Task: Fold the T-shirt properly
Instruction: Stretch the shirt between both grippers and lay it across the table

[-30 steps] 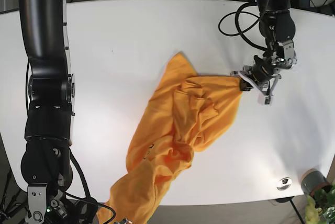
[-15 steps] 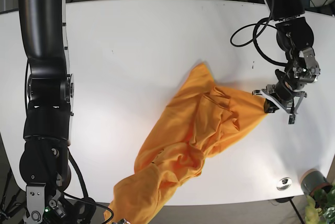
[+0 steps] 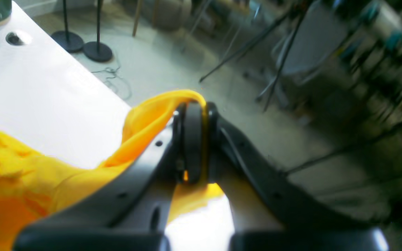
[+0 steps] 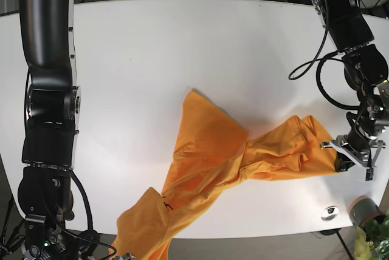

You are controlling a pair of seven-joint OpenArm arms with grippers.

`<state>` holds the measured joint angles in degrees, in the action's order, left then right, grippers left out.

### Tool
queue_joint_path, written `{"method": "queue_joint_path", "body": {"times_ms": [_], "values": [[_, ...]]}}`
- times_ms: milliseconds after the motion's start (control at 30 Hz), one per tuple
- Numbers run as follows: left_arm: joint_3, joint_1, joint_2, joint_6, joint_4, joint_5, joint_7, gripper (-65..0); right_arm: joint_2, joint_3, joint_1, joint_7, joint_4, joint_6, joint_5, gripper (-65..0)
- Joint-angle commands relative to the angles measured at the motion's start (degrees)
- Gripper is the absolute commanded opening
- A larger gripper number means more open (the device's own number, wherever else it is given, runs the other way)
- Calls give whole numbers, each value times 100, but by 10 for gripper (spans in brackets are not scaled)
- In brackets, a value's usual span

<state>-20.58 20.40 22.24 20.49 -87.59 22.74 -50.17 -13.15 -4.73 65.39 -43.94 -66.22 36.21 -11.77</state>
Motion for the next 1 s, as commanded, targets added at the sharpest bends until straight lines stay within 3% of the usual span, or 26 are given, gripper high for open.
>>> {"method": "queue_joint_path", "body": {"times_ms": [0,633,867,967], "values": [[-48,320,242,-5,69,42,107,-650,-79,73,437,372,191,-56,-58,-650],[-39,2166,1086,-5,1142,42,-121,-650,-202,91,941,504,709,-56,-67,-650],[-48,2360,1315,12,1449,60,-104,-650,-422,126,941,495,674,-56,-120,-650],[-74,2360,1420,12,1572,77,-95,-650,-483,398,941,416,692,-56,-128,-650]]}}
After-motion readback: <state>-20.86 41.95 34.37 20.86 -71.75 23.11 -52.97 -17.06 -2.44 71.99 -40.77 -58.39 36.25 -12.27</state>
